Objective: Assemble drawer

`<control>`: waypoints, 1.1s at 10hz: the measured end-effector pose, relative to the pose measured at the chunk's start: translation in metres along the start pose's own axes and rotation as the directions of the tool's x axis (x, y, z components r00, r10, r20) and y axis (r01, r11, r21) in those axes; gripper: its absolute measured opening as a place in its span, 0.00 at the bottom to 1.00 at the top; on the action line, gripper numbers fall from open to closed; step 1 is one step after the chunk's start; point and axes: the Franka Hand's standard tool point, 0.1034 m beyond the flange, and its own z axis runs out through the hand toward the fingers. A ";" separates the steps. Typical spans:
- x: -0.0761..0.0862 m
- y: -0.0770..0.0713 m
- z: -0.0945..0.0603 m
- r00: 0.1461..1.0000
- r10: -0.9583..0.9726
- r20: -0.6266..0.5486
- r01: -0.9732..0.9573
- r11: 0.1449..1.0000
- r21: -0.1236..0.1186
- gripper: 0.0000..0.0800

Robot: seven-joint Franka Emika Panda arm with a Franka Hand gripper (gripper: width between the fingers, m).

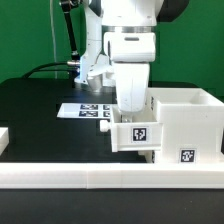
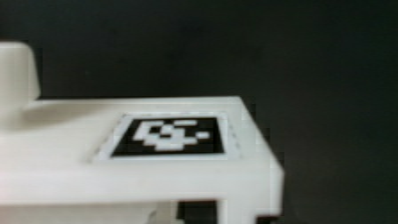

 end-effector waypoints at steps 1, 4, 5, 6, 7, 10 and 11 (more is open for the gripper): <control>0.000 0.001 0.000 1.000 -0.011 0.005 0.011 1.000 -0.002 0.05; -0.001 0.001 0.000 1.000 -0.008 0.005 0.008 1.000 -0.002 0.05; -0.001 0.001 0.000 1.000 -0.008 0.005 0.008 1.000 -0.002 0.05; -0.002 0.000 0.000 1.000 -0.007 0.005 0.007 1.000 -0.001 0.05; -0.002 0.000 -0.001 1.000 -0.006 0.007 0.006 1.000 0.006 0.19; -0.005 0.004 -0.019 1.000 -0.001 0.020 0.001 1.000 0.019 0.74; -0.005 0.006 -0.027 1.000 0.003 0.024 -0.004 1.000 0.023 0.74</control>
Offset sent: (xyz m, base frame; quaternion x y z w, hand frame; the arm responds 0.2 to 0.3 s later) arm 0.0000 0.0000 0.0000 0.0000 0.0000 0.0000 1.0000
